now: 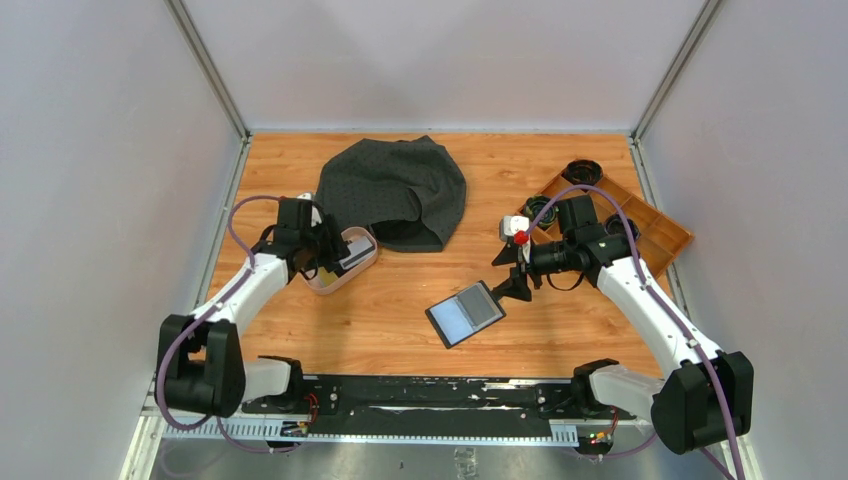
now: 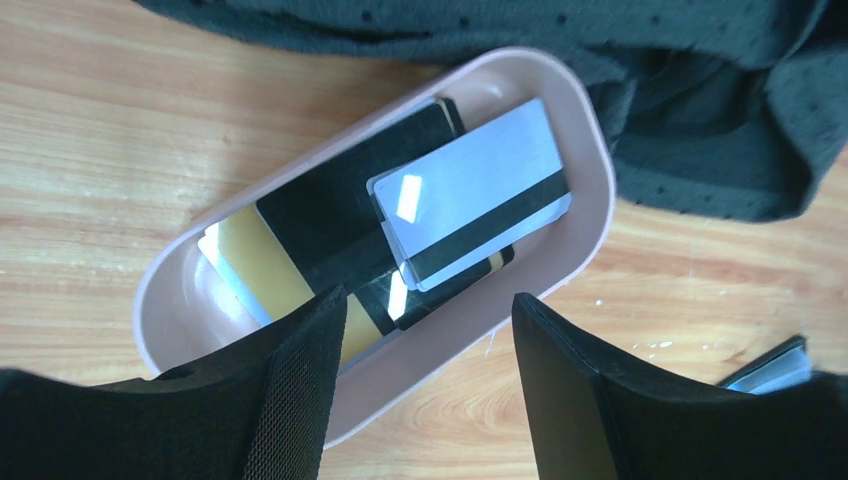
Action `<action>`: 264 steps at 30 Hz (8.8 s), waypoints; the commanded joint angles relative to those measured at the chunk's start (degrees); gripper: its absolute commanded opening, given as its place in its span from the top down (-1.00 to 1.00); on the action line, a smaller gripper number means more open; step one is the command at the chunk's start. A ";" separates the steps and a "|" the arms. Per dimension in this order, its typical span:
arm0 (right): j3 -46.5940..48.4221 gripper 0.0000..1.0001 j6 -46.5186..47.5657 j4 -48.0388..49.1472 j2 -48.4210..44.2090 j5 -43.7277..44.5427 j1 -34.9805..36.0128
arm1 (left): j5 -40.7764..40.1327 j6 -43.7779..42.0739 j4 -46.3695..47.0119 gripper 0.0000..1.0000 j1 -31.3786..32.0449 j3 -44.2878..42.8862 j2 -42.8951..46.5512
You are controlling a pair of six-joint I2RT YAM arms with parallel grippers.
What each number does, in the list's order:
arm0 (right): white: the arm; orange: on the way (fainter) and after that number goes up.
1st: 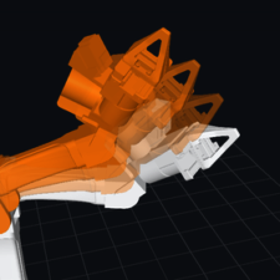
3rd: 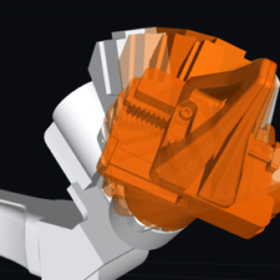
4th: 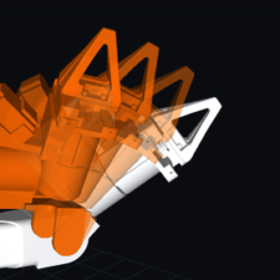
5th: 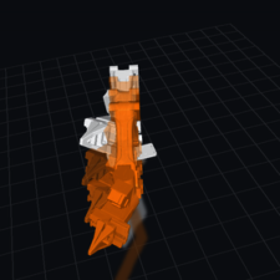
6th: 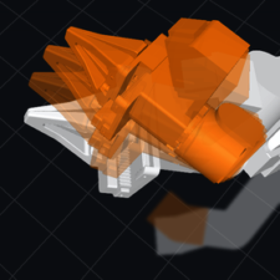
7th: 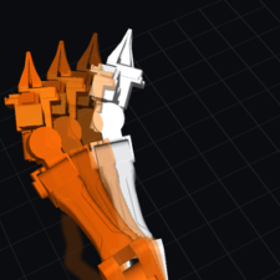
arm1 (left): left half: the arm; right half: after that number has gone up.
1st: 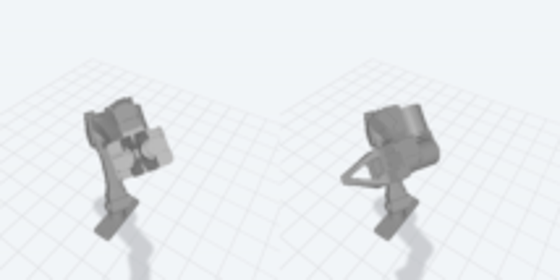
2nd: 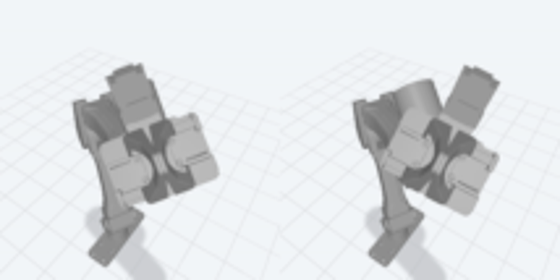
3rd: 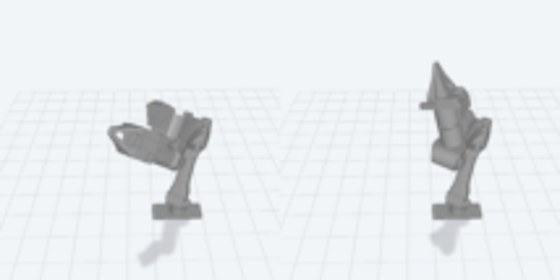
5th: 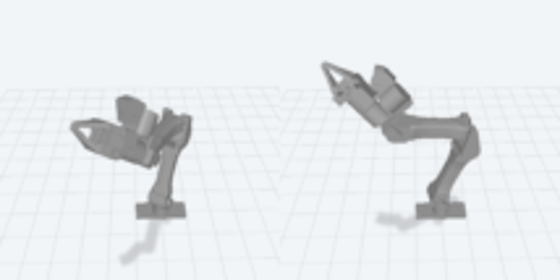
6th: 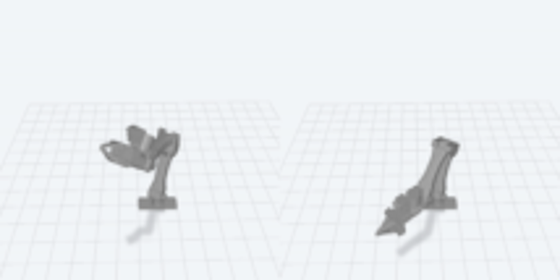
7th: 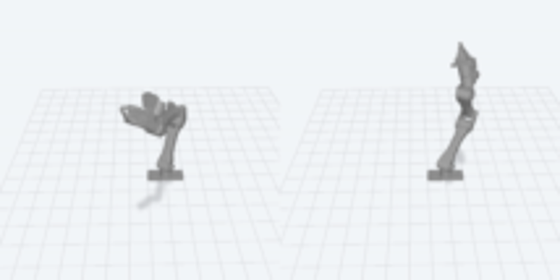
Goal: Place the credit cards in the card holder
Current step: Pick up the credit card from the storage box.
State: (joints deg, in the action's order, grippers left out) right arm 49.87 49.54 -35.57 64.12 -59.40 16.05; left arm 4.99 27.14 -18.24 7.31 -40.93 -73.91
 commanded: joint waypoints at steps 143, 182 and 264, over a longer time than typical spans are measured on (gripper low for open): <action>-0.83 -0.36 3.72 -2.04 0.11 -1.17 -0.18 | 21.82 19.20 50.07 0.28 -9.60 18.05 -7.49; -0.57 -0.36 4.25 -2.57 1.42 -1.01 -0.20 | 35.59 30.15 70.85 0.11 -9.51 16.43 -25.46; -0.56 -0.36 4.95 -3.28 1.36 -1.16 -0.23 | 36.33 28.12 60.18 0.22 -8.97 14.29 -21.63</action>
State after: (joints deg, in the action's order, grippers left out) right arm 49.84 53.56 -37.43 65.52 -59.44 16.05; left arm 41.41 56.16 43.11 0.27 -27.40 -97.08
